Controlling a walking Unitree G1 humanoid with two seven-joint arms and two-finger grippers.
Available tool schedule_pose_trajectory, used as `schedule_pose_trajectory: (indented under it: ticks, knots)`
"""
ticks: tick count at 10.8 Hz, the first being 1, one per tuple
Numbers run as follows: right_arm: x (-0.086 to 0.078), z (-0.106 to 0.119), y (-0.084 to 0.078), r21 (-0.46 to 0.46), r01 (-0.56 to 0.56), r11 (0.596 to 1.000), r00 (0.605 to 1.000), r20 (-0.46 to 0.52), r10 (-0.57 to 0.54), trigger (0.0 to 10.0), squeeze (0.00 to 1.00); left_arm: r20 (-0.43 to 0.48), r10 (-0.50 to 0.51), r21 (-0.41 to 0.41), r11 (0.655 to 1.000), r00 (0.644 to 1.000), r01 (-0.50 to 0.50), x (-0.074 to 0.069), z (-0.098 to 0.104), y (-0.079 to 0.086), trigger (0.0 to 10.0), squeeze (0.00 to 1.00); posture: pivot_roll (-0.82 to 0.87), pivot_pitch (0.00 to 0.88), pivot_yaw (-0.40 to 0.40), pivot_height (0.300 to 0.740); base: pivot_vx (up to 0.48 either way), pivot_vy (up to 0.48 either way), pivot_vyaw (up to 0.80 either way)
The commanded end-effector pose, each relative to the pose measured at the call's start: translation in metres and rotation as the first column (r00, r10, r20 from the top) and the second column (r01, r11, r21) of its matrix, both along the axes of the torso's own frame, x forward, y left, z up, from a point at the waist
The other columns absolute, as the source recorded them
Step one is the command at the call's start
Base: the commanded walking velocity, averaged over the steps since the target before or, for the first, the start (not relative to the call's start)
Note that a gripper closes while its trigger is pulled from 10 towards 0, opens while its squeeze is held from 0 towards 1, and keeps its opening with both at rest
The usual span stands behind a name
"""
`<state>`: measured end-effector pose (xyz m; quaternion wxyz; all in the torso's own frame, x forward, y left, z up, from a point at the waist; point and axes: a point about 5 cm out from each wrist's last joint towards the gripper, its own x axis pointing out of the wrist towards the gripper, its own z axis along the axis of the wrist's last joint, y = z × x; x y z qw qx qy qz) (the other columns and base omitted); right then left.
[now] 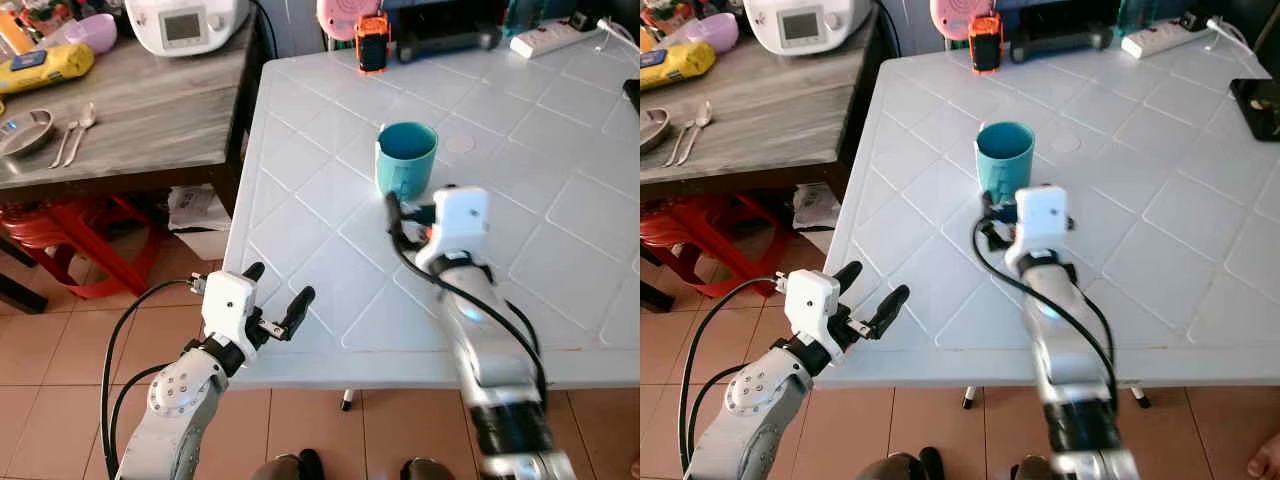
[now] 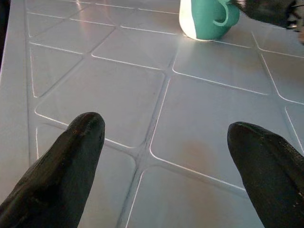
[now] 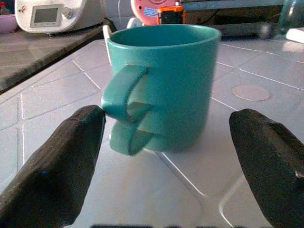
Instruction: Setting the table
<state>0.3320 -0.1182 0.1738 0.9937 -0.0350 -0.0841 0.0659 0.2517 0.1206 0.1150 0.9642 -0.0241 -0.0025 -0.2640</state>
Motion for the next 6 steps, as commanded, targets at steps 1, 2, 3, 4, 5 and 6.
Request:
schedule_pose_trajectory:
  ticks: [1, 2, 3, 4, 5, 6]
  knots:
    - [0.002, 0.004, 0.009, 0.004, -0.034, 0.999, 0.999, 0.016, 0.034, 10.0, 0.0, -0.008, 0.009, 0.003, 1.0, 1.0, -0.008, -0.002, 0.0, 0.003, 10.0, 0.0, -0.03, 0.206, 0.165, 0.74, 0.0, 0.0, 0.0]
    - [0.006, 0.003, 0.009, -0.003, -0.036, 0.999, 0.999, 0.005, 0.036, 10.0, 0.0, -0.009, 0.009, 0.002, 1.0, 1.0, -0.009, -0.001, 0.0, 0.003, 10.0, 0.0, -0.03, 0.207, 0.164, 0.74, 0.0, 0.0, 0.0]
    - [0.01, 0.005, 0.011, -0.009, -0.05, 0.999, 0.999, 0.007, 0.05, 10.0, 0.0, -0.01, 0.007, 0.0, 1.0, 1.0, -0.007, -0.001, -0.001, 0.001, 10.0, 0.0, -0.03, 0.207, 0.165, 0.74, 0.0, 0.0, 0.0]
    - [0.016, 0.009, 0.014, -0.016, -0.045, 0.999, 0.999, 0.016, 0.046, 10.0, 0.0, -0.012, 0.004, -0.002, 1.0, 1.0, -0.004, 0.0, -0.001, -0.001, 10.0, 0.0, -0.03, 0.207, 0.164, 0.74, 0.0, 0.0, 0.0]
    - [0.019, 0.012, 0.014, -0.019, -0.018, 1.0, 1.0, 0.018, 0.018, 10.0, 0.0, -0.012, 0.005, -0.002, 1.0, 1.0, -0.005, 0.0, -0.001, -0.002, 10.0, 0.0, -0.03, 0.207, 0.163, 0.74, 0.0, 0.0, 0.0]
    - [0.019, 0.013, 0.017, -0.021, -0.025, 0.999, 1.0, 0.016, 0.025, 10.0, 0.0, -0.012, 0.006, -0.002, 1.0, 1.0, -0.006, 0.001, -0.001, -0.002, 10.0, 0.0, -0.03, 0.206, 0.164, 0.74, 0.0, 0.0, 0.0]
